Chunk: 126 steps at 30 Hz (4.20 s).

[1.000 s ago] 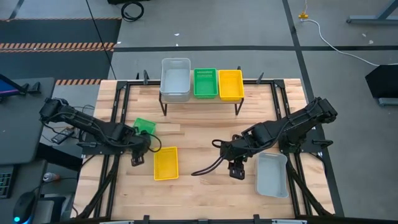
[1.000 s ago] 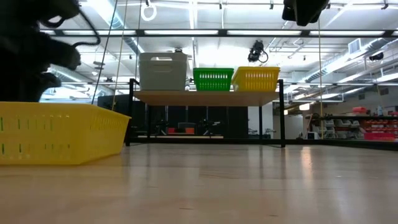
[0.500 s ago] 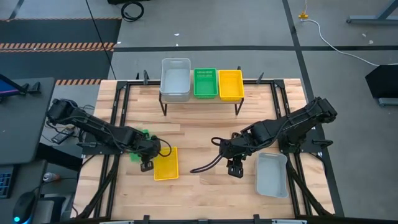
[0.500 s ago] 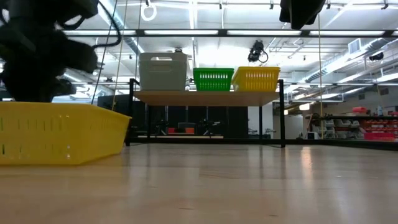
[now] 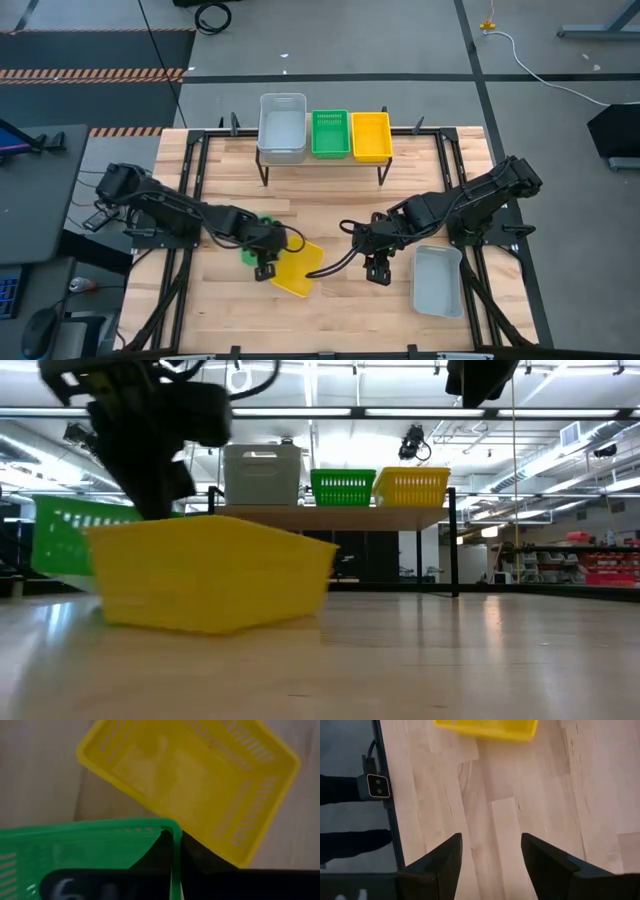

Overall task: Stack baskets on shelf by color
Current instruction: Move the green bin to the center of the table, then stack the yellow bin on top of the yellow bin on the shelf

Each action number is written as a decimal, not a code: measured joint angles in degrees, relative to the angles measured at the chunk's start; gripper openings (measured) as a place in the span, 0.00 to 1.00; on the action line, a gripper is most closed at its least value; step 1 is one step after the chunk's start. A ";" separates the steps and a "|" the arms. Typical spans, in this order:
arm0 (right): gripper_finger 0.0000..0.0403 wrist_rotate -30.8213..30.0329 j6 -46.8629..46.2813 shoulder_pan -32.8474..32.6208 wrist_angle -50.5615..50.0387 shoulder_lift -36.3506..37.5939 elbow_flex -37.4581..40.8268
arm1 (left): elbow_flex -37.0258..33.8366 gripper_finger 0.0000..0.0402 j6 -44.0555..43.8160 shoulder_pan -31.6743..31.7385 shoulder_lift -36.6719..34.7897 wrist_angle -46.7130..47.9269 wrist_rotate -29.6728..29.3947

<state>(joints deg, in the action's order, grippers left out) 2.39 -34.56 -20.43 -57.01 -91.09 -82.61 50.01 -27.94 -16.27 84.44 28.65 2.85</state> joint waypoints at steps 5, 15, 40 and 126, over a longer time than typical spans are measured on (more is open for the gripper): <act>0.52 0.03 0.02 -0.14 -0.07 0.00 0.00 | 6.23 0.04 2.03 0.10 7.51 -1.32 0.85; 0.52 3.24 -1.24 -0.24 -7.33 0.18 0.00 | 23.51 0.05 6.11 3.30 21.23 -2.18 1.12; 0.52 0.13 -10.04 -1.11 3.81 2.52 1.35 | 47.86 0.35 13.65 10.43 22.72 37.64 1.93; 0.02 -21.90 44.03 27.65 -10.87 18.03 1.29 | 48.03 0.30 -25.23 -2.83 14.41 34.72 -12.72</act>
<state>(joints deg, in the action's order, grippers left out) -19.51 9.47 7.23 -67.88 -73.06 -81.32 98.04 -53.16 -19.10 98.85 63.37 -9.87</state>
